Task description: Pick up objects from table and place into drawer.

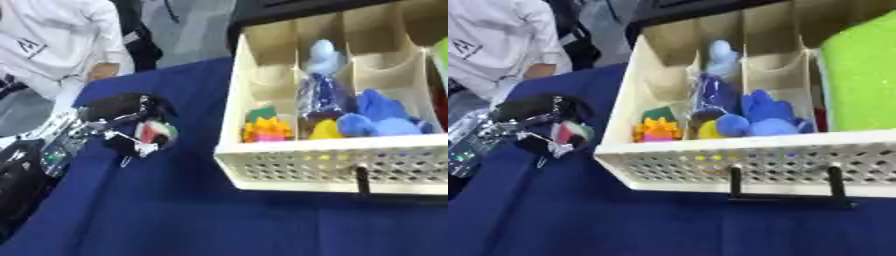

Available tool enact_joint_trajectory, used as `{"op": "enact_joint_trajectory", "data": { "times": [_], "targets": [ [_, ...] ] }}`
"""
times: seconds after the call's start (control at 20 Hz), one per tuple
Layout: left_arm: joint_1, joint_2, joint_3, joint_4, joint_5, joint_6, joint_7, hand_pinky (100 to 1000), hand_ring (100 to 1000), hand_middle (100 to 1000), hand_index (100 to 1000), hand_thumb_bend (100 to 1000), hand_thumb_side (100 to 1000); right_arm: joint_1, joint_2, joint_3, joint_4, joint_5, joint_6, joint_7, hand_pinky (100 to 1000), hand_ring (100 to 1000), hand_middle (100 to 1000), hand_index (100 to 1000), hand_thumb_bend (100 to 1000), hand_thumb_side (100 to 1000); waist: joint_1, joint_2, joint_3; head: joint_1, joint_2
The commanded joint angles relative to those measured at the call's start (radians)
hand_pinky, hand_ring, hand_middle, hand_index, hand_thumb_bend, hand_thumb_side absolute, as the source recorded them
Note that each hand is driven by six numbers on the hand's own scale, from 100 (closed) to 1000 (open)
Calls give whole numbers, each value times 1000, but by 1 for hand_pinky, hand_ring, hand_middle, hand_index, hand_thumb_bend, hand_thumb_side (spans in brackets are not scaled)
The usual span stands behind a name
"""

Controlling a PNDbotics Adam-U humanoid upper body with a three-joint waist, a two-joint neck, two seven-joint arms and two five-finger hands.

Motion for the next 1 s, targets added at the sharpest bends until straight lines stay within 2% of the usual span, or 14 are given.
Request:
{"op": "enact_joint_trajectory", "data": {
  "times": [0.05,0.65,0.85,1.0],
  "targets": [
    [-2,63,19,-20,18,-2,12,702,832,746,359,100,366,-3,-30,-3,-9,8,-88,-96,517,685,585,669,100,861,-13,-38,5,0,12],
    [12,105,16,-58,95,-3,45,694,829,739,358,100,344,8,-28,16,-9,13,-54,-96,518,687,585,668,100,838,-13,-105,28,14,44],
    [3,122,11,-75,178,14,65,671,823,722,352,100,396,11,-29,26,-9,14,-45,-96,518,687,585,669,100,835,-13,-126,28,10,56],
    [-8,133,7,-104,292,43,78,650,817,707,347,100,413,10,-30,32,-9,14,-39,-96,517,687,585,669,100,834,-13,-142,25,11,65]
  ]
}}
